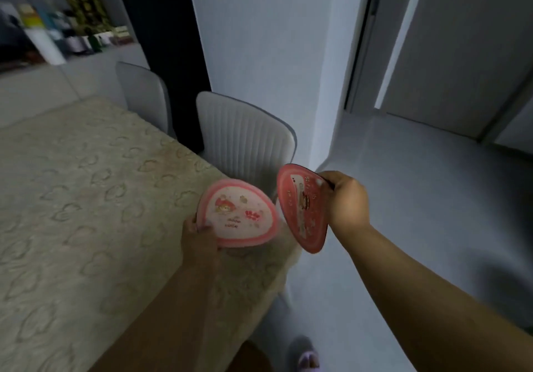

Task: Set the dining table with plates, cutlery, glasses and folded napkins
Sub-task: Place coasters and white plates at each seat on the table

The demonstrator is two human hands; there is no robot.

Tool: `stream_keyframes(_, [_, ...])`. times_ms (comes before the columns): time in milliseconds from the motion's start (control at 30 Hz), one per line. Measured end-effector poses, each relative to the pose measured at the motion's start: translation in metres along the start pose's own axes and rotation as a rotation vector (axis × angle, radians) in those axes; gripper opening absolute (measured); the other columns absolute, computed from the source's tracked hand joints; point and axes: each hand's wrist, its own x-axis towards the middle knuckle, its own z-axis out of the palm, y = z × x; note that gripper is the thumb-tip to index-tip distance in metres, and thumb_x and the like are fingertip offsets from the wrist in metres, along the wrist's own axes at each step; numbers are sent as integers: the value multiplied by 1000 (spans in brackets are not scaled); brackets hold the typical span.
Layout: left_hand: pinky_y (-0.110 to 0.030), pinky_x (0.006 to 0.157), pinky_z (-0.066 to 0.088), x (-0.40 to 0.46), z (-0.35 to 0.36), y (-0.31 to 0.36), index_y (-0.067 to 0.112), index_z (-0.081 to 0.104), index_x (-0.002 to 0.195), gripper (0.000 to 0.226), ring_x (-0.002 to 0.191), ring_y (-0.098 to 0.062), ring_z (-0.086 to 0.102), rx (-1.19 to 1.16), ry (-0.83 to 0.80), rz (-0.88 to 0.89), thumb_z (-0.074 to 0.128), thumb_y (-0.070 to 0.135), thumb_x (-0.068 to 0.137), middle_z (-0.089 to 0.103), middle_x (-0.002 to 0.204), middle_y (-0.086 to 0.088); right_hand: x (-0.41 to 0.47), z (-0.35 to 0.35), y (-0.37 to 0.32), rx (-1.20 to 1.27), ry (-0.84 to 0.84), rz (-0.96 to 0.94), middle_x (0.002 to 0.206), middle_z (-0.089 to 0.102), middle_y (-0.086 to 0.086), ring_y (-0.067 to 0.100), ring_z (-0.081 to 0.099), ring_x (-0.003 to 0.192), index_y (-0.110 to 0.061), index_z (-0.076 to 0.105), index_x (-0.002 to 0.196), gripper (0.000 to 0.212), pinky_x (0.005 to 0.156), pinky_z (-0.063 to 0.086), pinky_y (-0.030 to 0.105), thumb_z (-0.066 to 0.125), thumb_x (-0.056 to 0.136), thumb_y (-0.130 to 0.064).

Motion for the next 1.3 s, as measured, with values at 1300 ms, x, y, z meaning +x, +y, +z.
stream_keyframes(1300, [-27,55,37,305,270,184,12,63,79,21,58,-22,46,-190,540,61,53,20,96,54,67,-15,545,226,-117,449,-743,-158,84,71,0,18,69,83,-13,72,96,13,78,57,35,60,92,-19])
